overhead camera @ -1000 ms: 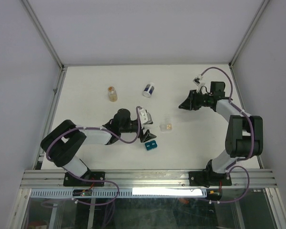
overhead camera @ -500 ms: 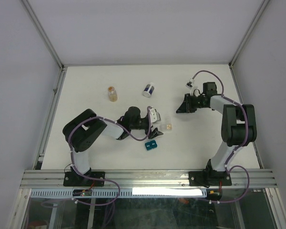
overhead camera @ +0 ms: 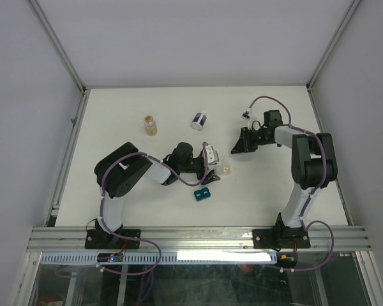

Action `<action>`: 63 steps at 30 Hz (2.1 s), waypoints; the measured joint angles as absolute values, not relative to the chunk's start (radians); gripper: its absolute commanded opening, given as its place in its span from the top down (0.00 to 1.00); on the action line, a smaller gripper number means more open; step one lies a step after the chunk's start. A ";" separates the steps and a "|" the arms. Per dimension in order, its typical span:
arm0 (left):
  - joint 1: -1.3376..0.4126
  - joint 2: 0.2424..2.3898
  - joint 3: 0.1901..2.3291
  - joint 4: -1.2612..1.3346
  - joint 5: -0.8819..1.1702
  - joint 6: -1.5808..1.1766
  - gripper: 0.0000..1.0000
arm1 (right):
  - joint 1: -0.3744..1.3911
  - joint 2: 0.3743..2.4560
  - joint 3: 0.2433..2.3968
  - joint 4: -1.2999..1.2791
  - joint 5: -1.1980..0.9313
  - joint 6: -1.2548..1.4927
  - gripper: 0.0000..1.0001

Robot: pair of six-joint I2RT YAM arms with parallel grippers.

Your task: Sort the pills into containers

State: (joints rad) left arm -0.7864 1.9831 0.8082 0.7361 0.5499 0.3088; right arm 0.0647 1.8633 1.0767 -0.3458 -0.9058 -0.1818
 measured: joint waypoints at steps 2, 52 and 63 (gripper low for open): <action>-0.787 1.991 0.817 0.732 0.550 0.309 0.34 | 0.070 1.876 1.077 -0.347 -0.906 -0.182 0.89; -0.786 2.009 0.875 0.662 0.551 0.279 0.78 | 0.194 1.824 1.088 -0.646 -0.868 -0.447 0.96; -0.786 2.009 0.875 0.662 0.551 0.277 0.79 | 0.250 1.613 1.081 -0.623 -0.752 -0.451 0.96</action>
